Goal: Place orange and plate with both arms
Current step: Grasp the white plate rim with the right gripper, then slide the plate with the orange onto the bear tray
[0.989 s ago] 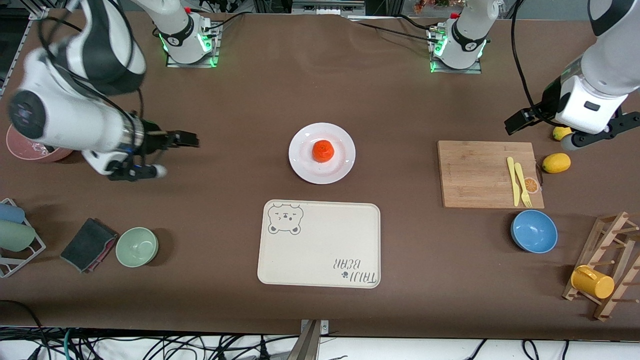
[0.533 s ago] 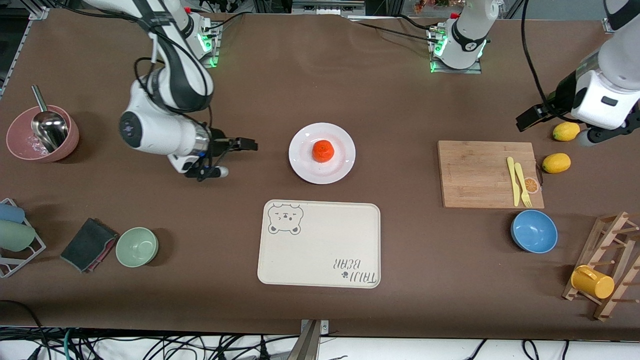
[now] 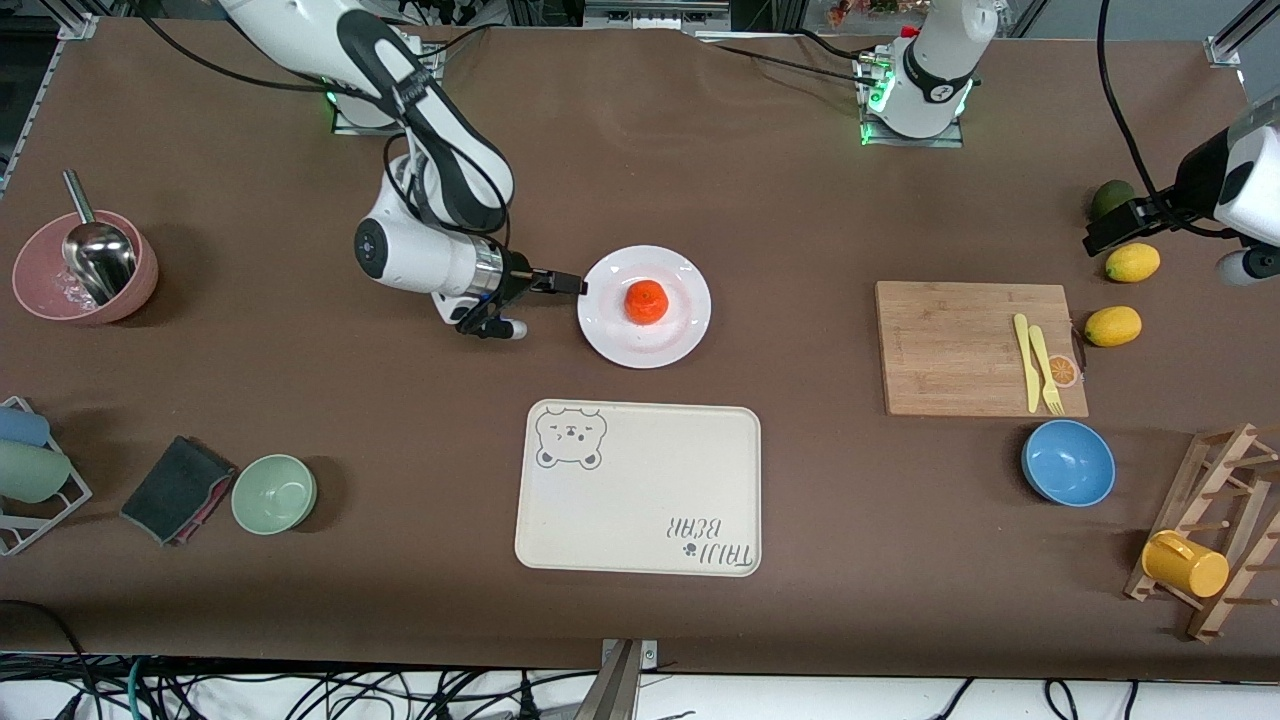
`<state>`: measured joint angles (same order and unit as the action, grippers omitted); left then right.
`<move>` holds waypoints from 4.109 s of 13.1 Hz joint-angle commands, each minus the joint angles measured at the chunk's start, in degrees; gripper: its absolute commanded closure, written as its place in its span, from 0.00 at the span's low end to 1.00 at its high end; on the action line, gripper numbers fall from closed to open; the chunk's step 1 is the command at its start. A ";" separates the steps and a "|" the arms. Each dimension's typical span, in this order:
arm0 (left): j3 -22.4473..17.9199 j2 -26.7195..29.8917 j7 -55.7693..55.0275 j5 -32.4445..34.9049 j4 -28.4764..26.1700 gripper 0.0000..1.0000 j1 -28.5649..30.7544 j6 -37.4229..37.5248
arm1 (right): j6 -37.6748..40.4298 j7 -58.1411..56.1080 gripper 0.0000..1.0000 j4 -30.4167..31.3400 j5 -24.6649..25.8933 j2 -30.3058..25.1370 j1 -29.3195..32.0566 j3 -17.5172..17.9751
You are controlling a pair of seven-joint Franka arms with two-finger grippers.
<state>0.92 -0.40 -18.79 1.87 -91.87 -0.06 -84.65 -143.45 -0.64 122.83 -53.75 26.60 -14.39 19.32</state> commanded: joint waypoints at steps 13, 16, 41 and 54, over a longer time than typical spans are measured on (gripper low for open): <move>-0.56 -0.04 2.79 -0.55 0.72 0.01 -0.12 3.96 | -1.39 -22.65 0.28 -4.52 -17.35 7.24 -1.26 0.63; -0.48 -0.13 2.79 -0.55 0.72 0.01 -0.30 4.05 | -1.39 -25.19 0.79 -4.96 -16.83 7.94 -1.61 0.63; -0.39 -0.39 2.18 -0.73 0.72 0.01 -0.82 4.84 | -6.92 -16.76 1.00 -50.31 -14.28 34.13 1.30 -1.04; -0.39 -0.48 2.18 -0.73 0.72 0.01 -0.82 4.75 | 16.82 -16.94 0.00 -51.90 22.40 25.89 9.71 -3.32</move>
<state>0.72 -0.63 -17.28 1.87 -91.87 -0.67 -80.68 -135.53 -18.03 70.13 -37.95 56.93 -7.50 16.46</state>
